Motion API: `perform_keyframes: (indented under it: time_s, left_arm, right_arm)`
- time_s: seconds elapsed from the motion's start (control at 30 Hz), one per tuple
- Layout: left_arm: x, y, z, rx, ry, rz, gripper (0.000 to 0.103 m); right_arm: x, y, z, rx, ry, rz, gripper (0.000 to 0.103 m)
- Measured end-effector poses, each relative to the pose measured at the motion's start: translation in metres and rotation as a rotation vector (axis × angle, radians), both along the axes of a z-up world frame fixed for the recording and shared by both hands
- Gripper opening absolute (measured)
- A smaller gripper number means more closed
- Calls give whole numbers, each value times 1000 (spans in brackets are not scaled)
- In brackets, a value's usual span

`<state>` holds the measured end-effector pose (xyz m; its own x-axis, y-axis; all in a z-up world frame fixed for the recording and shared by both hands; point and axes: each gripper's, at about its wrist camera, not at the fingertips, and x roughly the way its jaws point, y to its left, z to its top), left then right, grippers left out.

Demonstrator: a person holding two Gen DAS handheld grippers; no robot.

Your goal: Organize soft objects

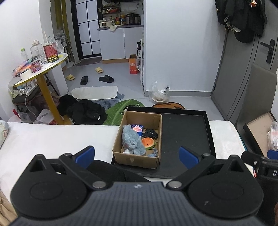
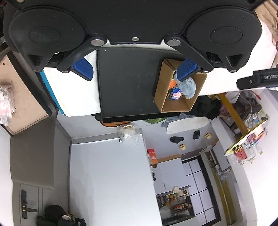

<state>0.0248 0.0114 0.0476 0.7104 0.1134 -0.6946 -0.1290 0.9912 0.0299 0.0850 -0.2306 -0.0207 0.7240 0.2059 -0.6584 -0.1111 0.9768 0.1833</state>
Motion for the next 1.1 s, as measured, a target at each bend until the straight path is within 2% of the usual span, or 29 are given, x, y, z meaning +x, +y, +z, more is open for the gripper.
perform_keyframes:
  time_s: [0.37, 1.1]
  left_arm:
    - [-11, -2, -2, -8, -3, -10, 102]
    - [-12, 6, -6, -4, -3, -21, 102]
  right_arm:
    - [-13, 4, 10, -15, -36, 17, 103]
    - [-14, 13, 7, -36, -25, 17, 103]
